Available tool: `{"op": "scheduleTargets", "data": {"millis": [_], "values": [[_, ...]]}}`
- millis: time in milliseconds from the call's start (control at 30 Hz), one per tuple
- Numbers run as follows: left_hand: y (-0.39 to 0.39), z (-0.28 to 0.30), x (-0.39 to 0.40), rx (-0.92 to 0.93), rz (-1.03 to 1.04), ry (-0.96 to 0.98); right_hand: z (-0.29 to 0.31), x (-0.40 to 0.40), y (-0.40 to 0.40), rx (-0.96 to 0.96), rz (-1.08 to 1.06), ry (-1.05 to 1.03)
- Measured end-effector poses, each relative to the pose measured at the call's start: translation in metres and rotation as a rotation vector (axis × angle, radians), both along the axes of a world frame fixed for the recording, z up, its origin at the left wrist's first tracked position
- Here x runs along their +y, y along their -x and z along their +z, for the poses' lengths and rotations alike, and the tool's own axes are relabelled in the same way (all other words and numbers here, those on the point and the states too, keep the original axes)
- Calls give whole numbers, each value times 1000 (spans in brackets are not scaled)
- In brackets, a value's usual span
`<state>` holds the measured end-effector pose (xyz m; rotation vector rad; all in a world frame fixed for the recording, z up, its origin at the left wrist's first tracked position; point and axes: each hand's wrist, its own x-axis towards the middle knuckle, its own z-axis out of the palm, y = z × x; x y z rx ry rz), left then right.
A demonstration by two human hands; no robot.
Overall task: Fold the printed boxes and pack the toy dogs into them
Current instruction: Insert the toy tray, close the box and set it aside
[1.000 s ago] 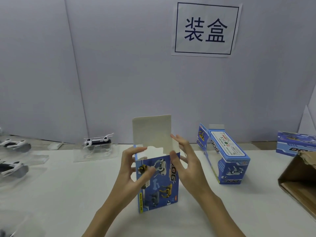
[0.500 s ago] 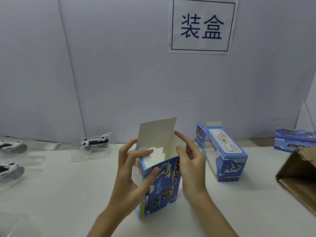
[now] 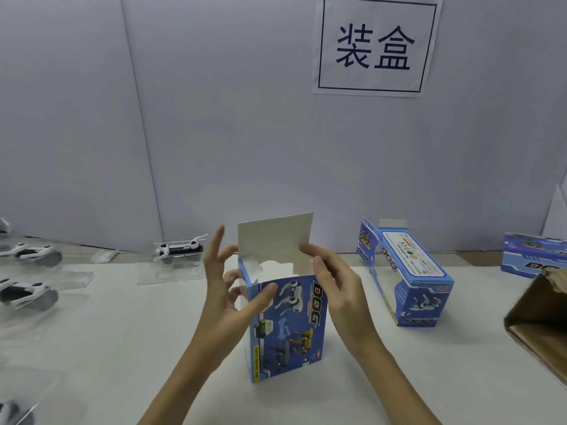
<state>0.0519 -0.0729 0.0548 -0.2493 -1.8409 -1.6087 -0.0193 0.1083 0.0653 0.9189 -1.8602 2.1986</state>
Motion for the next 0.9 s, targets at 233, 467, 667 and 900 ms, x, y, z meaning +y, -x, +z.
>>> {"op": "scheduleTargets", "data": {"millis": [233,467,667,900], "values": [[-1,-2,-3,-120,-72,1,-1,-6,7,-137,126,137],[0,-4,-4,9,7,112,-14,-4,6,-99,72,106],[2,-4,-7,-29,-2,88,-17,-14,-3,-40,43,5],[5,-16,0,80,55,78,-19,-14,-2,-157,62,145]]}}
